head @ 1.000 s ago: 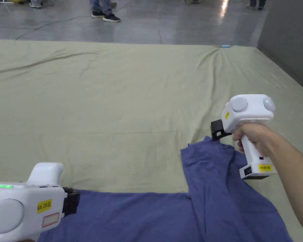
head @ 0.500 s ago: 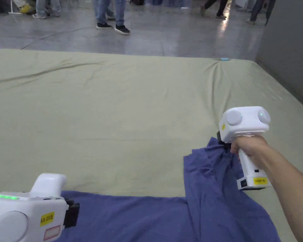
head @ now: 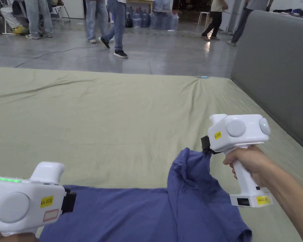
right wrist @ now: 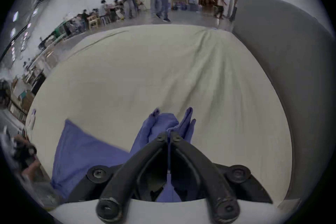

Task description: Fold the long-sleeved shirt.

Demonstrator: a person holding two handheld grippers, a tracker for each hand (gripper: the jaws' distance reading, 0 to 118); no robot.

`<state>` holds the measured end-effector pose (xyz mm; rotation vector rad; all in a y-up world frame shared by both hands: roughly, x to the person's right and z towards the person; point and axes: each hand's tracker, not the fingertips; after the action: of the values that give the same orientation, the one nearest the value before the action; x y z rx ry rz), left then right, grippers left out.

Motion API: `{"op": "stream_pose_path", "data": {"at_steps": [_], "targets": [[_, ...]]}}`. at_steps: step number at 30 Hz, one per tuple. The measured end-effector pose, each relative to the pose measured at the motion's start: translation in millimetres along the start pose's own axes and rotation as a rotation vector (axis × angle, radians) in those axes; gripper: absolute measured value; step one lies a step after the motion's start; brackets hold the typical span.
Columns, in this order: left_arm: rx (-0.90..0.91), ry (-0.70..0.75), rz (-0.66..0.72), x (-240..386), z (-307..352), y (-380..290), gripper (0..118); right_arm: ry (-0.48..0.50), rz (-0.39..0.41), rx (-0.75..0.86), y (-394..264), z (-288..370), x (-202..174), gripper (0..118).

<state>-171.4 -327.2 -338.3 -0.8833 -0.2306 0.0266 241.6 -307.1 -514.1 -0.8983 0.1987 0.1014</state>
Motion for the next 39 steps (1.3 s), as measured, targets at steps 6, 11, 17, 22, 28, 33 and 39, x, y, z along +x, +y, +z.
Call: {"op": "stream_pose_path", "data": {"at_steps": [6,11,17,22,28,33,39], "targets": [[0.02,-0.024,-0.019,17,22,-14,0,0.007,0.061,-0.057,-84,30,-14,0],[0.008,-0.039,-0.032,25,28,-27,0,0.046,0.045,-0.211,-150,-6,-22,0],[-0.005,-0.045,-0.028,27,32,-35,0,0.056,0.032,-0.288,-185,-39,-32,0],[-0.008,-0.04,-0.028,26,35,-40,0,0.044,0.029,-0.274,-182,-24,-35,16],[-0.01,-0.031,-0.009,23,33,-41,0,0.039,-0.006,-0.11,-172,38,-30,108],[-0.017,-0.031,-0.007,21,28,-43,0,-0.04,-0.101,-0.049,-159,64,-13,0],[-0.023,-0.039,-0.001,12,18,-39,0,-0.017,-0.115,-0.054,-146,55,-2,0]]}}
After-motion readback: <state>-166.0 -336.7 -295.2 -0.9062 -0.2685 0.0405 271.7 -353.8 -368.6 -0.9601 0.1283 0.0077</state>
